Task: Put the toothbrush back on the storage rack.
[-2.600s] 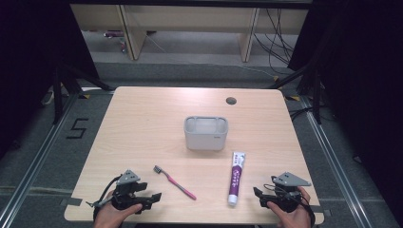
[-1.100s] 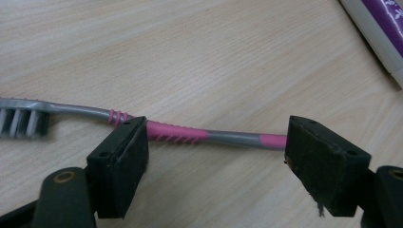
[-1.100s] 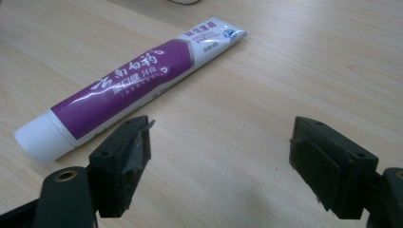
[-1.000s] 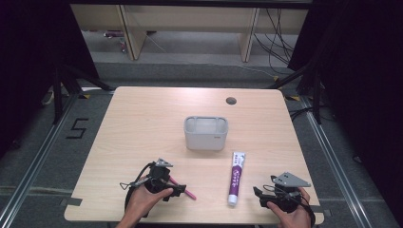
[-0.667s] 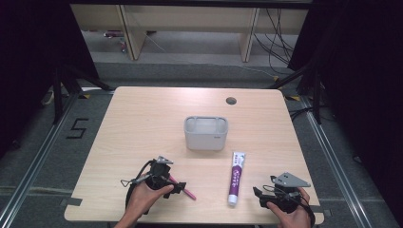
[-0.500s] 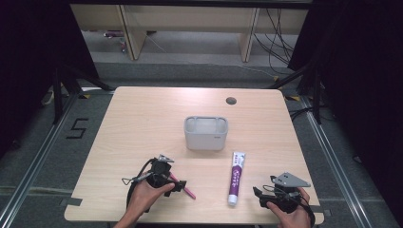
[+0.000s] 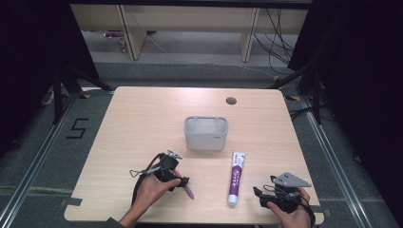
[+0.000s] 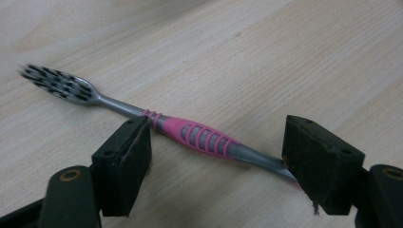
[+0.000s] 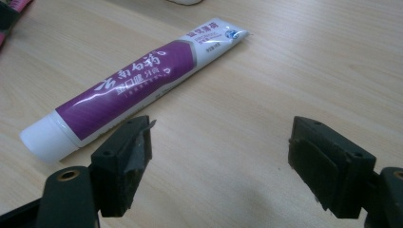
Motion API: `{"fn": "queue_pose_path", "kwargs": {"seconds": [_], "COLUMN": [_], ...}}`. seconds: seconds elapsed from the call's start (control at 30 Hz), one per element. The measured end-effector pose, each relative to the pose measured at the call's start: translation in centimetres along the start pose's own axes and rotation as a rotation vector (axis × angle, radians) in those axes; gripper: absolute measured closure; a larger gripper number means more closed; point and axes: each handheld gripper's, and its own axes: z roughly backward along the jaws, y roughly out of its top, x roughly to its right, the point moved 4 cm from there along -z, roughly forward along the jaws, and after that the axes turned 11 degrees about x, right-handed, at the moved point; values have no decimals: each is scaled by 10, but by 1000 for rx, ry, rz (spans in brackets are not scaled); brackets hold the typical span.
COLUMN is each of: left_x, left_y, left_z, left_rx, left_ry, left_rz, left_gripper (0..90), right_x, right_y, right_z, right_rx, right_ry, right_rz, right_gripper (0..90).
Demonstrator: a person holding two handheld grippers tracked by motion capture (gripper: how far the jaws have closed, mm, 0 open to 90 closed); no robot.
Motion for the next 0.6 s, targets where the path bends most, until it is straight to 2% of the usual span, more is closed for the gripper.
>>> {"fn": "queue_pose_path", "kwargs": {"seconds": [0.07,0.13,0.37,0.5,0.6], "left_x": [1,1,-4,-7,-8], "left_y": [0,1,1,0,0], "left_z": [0,1,5,6,7], "left_rx": [-12,-18,-41,-50,-55], "left_ry": [-3,-9,-14,-18,-18], "left_rz": [-9,-37,-65,-73,-75], "left_gripper": [272,312,434,470,494], "right_x": [-2,2,1,3,2], "right_y": [0,1,1,1,1], "right_z": [2,1,1,1,1], "right_rx": [-12,9,17,17,15], "right_ry": [-19,-21,-11,-20,2], "right_rz": [-40,15,-6,7,-15], "right_gripper": [233,234,237,239,245]}}
